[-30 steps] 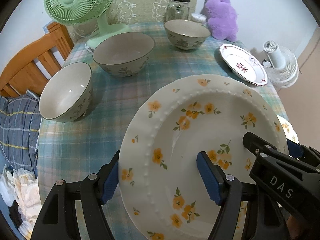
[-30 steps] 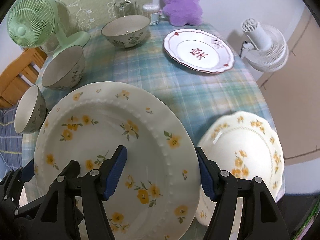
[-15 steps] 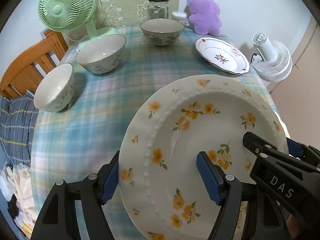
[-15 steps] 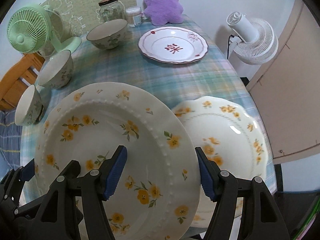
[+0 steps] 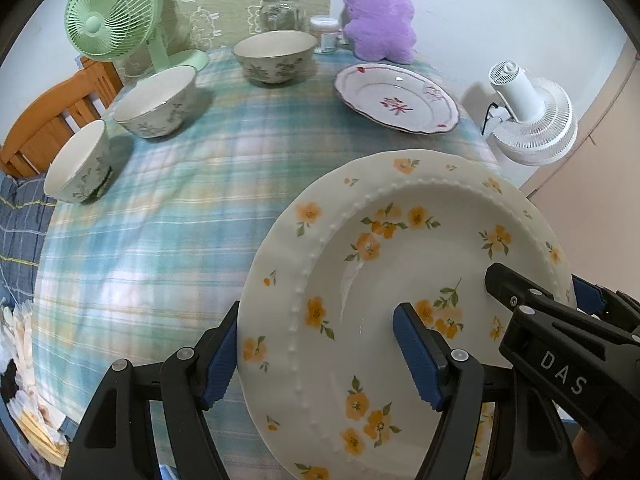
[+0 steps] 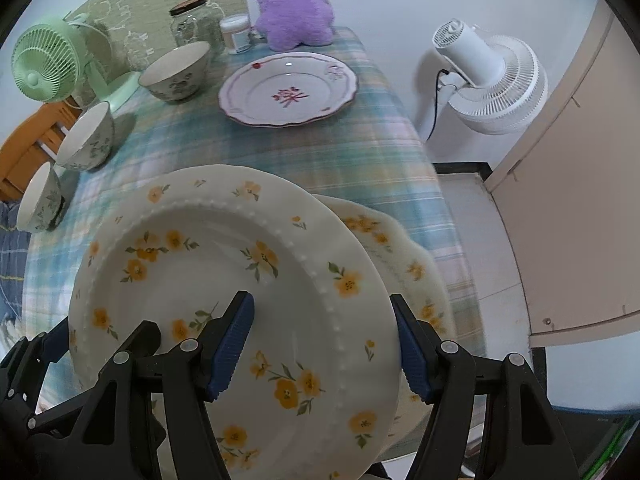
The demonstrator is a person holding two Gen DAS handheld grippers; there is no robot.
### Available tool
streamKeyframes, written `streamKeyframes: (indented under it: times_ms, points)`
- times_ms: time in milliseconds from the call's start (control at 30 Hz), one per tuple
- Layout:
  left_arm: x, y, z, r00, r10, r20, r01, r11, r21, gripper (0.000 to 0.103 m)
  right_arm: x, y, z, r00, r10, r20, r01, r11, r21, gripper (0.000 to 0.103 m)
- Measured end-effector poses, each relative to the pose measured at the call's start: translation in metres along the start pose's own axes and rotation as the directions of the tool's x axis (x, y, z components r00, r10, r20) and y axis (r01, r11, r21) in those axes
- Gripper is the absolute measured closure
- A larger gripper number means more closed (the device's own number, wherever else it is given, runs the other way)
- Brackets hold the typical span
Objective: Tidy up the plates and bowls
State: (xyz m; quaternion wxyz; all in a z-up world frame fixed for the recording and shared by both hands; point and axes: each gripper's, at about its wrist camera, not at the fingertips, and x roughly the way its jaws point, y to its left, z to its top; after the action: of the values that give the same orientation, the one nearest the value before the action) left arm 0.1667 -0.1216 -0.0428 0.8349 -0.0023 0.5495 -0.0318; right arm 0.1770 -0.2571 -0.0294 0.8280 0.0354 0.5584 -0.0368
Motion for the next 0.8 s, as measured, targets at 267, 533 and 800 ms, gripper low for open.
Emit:
streamKeyframes:
  times_ms: [267, 533, 800]
  points:
    - [0.013, -0.034, -0.006, 1.000, -0.013, -0.015, 0.013, 1.000, -0.012, 0.030, 0.009, -0.036, -0.001, 1.000, -0.013, -0.010, 0.013, 1.000, -0.011, 0.032]
    - [0.029, -0.059, -0.011, 0.998, -0.034, -0.045, 0.033, 0.999, -0.030, 0.030, 0.025, -0.065, -0.002, 0.999, -0.032, -0.025, 0.031, 0.999, -0.023, 0.032]
    - [0.044, -0.073, -0.015, 0.997, -0.022, -0.069, 0.020, 0.999, -0.031, 0.030, 0.040, -0.079, -0.006, 0.998, -0.036, -0.059, 0.034, 0.999, -0.032, 0.032]
